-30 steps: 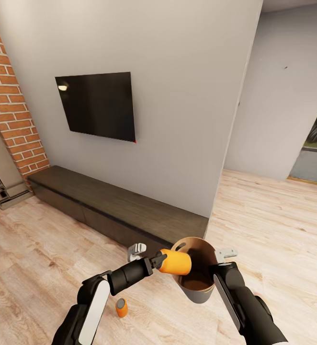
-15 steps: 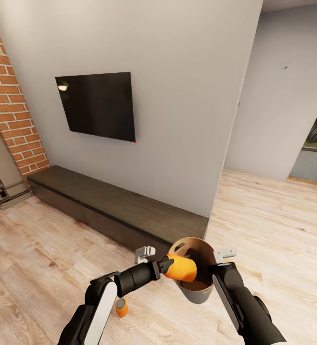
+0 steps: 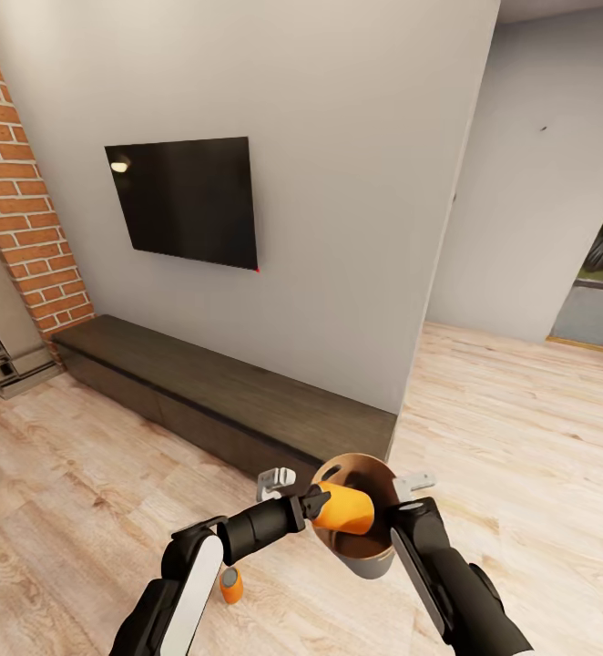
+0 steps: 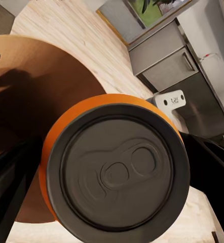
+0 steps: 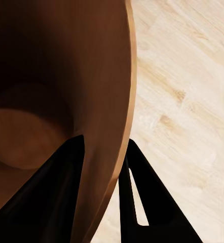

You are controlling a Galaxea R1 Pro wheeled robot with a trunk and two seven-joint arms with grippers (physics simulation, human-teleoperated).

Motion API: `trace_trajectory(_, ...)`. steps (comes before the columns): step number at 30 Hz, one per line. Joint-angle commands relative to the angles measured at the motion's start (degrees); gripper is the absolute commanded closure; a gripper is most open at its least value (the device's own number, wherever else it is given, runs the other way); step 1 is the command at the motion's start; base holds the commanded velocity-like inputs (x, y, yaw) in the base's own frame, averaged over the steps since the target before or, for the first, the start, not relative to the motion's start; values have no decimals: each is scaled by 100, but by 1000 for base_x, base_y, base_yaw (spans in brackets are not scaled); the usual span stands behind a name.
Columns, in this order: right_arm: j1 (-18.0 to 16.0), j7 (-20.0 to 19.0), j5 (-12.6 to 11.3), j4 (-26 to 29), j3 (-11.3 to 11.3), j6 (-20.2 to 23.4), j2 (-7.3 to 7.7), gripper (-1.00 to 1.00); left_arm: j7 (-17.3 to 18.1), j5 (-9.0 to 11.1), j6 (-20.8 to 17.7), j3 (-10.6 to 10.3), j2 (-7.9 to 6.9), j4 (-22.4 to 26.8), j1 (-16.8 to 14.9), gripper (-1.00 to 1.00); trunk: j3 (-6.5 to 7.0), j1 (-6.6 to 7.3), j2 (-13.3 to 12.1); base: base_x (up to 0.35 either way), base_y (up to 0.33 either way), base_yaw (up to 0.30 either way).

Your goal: Put the three can of soda from the living room inside the tash can in the kitchen.

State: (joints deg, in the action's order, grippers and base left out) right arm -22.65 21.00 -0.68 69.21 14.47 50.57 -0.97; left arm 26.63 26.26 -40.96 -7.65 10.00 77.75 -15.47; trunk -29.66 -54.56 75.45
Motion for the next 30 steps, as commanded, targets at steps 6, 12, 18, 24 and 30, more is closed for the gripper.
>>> trace_trajectory(6, -2, 7, 60, 1, 18, 5, -2, 100, 1, 2, 0, -2, 0, 1, 0, 100, 1, 0, 0, 0, 0, 0)
trace_trajectory(12, -2, 9, 60, -3, 21, 5, -4, 100, 1, 2, 0, -1, 0, 3, 0, 100, 1, 0, 0, 0, 0, 0)
trace_trajectory(18, -2, 10, 60, -4, 26, 5, -5, 100, 1, 2, 0, -2, 0, 0, 0, -100, 1, 0, 0, 0, 0, 0)
trace_trajectory(24, -2, 10, 60, -4, 28, 5, -7, 100, 1, 2, 0, -2, 0, -1, 0, -100, 1, 0, 0, 0, 0, 0)
trace_trajectory(30, -2, 10, 60, -4, 29, 5, -6, 100, 1, 2, 0, -1, 0, -1, 0, -100, 1, 0, 0, 0, 0, 0)
